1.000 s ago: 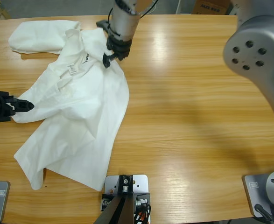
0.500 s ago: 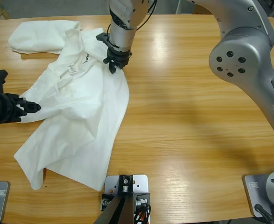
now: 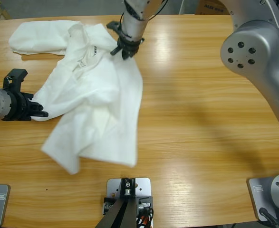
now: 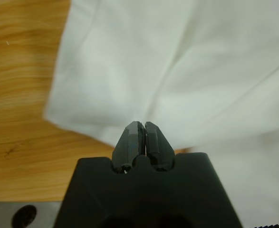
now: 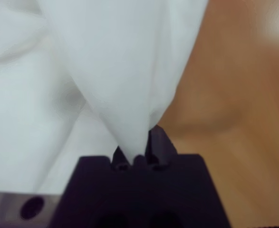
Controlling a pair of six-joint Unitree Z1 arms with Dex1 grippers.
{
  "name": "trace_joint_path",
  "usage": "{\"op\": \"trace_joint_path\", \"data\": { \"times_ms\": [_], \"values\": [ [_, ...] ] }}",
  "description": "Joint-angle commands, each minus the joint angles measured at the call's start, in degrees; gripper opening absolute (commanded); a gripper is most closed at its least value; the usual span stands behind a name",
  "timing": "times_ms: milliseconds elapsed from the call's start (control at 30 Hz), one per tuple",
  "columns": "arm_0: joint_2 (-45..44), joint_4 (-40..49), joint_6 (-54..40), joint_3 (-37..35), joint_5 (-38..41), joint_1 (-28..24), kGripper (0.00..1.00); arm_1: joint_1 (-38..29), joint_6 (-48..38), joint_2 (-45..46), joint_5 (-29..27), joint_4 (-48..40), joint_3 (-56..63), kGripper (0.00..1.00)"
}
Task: Fold clothes
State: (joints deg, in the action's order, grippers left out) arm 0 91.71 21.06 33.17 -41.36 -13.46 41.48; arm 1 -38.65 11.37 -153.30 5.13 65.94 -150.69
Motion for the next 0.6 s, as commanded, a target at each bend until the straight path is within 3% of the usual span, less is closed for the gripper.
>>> {"op": "trace_joint_path", "data": {
  "times_ms": [33,133,200,233,333,467,600],
  "values": [
    [5.8,-1.0,-7.2,-4.7,-0.2,0.1,0.27,0.2,3.0,0.1,3.0,-1.6,-26.0,0.0],
    [6.9,-3.5,-23.8,-6.3,1.2,0.9,0.446,0.2,3.0,0.3,3.2,-1.4,-25.9,0.0],
    [5.2,-3.2,-38.7,-6.5,1.2,3.2,0.66,0.2,3.0,0.6,3.4,-1.1,-25.8,0.0],
    [3.5,-2.5,-44.9,-6.0,1.4,4.3,0.692,0.2,3.0,0.7,3.5,-1.0,-25.8,0.0],
    [-2.8,2.6,-59.2,-5.4,6.2,6.6,0.665,0.2,3.0,0.5,3.7,-0.4,-25.8,0.0],
    [-7.0,5.0,-60.3,-5.0,11.9,7.6,0.619,0.2,3.0,0.3,4.2,0.3,-25.8,0.0],
    [-0.9,4.9,-64.1,-5.4,10.6,7.6,0.619,0.1,2.8,0.3,4.5,0.9,-25.8,0.0]
  ]
}}
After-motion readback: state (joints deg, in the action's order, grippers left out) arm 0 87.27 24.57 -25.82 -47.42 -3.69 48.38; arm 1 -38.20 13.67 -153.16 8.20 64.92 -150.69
